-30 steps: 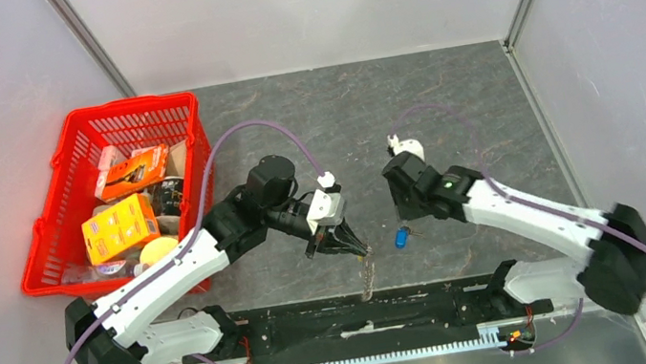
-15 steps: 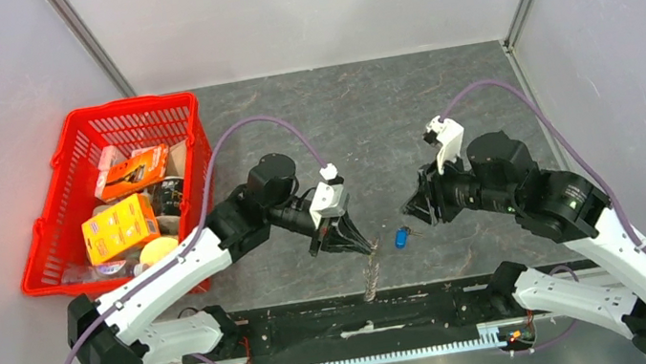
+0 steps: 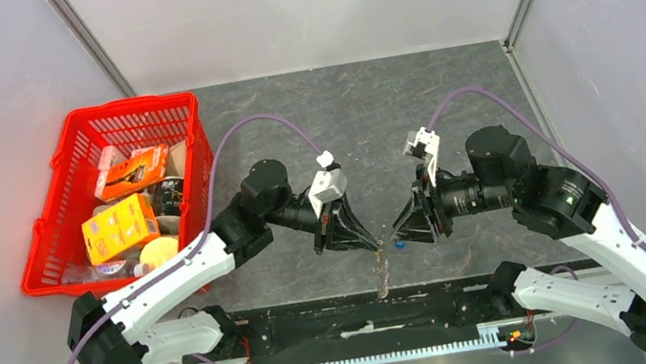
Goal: Put the keys on the keyring
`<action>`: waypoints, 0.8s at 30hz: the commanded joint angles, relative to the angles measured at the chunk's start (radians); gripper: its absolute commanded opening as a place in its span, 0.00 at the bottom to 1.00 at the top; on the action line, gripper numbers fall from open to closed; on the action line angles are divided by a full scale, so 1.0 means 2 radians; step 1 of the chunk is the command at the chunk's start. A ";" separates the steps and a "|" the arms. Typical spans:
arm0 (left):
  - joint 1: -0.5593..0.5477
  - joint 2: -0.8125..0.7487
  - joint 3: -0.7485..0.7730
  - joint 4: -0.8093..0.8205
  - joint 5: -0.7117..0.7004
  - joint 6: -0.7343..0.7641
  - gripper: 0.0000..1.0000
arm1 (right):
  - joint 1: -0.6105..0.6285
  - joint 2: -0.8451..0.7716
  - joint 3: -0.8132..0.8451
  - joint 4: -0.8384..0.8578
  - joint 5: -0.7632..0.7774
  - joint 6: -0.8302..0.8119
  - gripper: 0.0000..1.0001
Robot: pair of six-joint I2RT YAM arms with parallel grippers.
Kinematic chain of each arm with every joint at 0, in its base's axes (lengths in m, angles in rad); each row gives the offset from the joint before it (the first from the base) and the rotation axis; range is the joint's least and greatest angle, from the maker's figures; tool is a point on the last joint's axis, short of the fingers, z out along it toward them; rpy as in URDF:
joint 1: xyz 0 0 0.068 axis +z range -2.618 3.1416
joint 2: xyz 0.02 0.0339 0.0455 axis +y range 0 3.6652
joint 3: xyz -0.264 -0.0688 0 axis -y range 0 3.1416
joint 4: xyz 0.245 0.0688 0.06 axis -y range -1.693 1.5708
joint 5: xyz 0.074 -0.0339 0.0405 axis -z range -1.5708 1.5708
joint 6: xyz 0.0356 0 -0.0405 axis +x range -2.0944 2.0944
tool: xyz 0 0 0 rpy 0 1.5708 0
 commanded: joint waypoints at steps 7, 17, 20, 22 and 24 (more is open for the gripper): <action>-0.002 -0.003 -0.010 0.128 -0.014 -0.106 0.02 | 0.000 0.010 0.004 0.047 -0.045 -0.004 0.45; -0.002 0.001 -0.011 0.145 -0.025 -0.131 0.02 | 0.004 0.016 0.005 0.057 -0.051 -0.003 0.43; -0.002 0.003 -0.006 0.146 -0.030 -0.132 0.02 | 0.006 0.017 0.002 0.061 -0.053 -0.003 0.39; -0.002 0.006 -0.004 0.146 -0.031 -0.134 0.02 | 0.007 0.016 0.001 0.063 -0.057 -0.001 0.36; -0.002 0.008 -0.002 0.146 -0.034 -0.134 0.02 | 0.008 0.015 0.001 0.065 -0.062 -0.001 0.33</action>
